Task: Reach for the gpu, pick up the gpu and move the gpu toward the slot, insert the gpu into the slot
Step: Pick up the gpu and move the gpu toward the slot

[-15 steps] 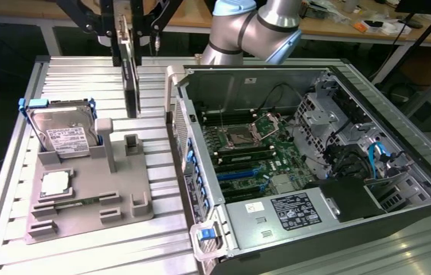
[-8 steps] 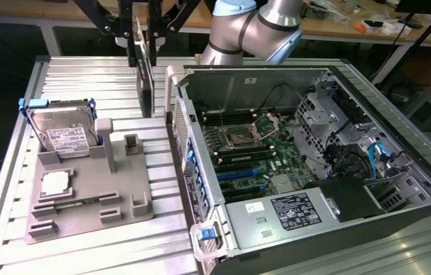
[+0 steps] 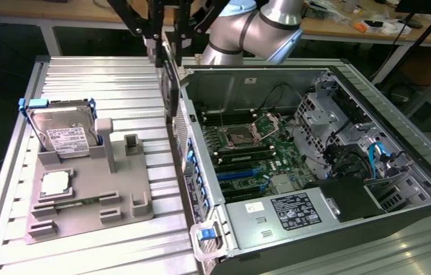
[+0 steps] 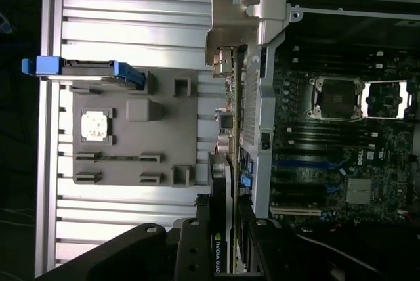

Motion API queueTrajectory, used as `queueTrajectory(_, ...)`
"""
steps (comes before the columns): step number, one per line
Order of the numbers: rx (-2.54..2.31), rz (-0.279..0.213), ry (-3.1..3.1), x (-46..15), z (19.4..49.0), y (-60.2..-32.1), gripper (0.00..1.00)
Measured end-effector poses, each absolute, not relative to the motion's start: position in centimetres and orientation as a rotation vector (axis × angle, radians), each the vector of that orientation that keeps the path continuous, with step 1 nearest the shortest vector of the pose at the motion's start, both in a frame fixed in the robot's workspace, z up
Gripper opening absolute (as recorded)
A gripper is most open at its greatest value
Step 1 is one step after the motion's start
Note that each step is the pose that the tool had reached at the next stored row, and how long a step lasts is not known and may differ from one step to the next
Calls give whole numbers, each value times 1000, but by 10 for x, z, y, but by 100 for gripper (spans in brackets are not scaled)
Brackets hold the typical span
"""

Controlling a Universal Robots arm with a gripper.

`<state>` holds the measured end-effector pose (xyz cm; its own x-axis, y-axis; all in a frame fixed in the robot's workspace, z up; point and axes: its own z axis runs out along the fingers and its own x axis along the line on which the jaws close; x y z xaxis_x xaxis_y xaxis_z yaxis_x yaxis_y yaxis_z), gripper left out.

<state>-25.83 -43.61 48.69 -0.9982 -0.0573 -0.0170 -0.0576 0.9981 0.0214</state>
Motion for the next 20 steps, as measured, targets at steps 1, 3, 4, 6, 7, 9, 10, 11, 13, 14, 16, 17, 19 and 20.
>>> queueTrajectory(1,-90,34,3124,-254,487,-436,27)
queueTrajectory(3,-90,34,3123,-245,486,-436,27)
queueTrajectory(4,-90,34,3123,-241,486,-436,27)
queueTrajectory(6,-90,34,3123,-232,486,-436,27)
queueTrajectory(7,-90,34,3123,-228,486,-436,27)
queueTrajectory(9,-90,34,3122,-221,485,-436,27)
queueTrajectory(10,-90,34,3121,-217,485,-436,27)
queueTrajectory(11,-90,34,3120,-213,485,-436,27)
queueTrajectory(13,-90,33,3118,-204,483,-436,27)
queueTrajectory(14,-90,32,3117,-199,483,-436,27)
queueTrajectory(16,-90,30,3114,-191,483,-436,27)
queueTrajectory(17,-89,30,3112,-185,483,-436,27)
queueTrajectory(19,-90,30,3110,-174,483,-436,27)
queueTrajectory(20,-89,30,3110,-169,482,-436,27)
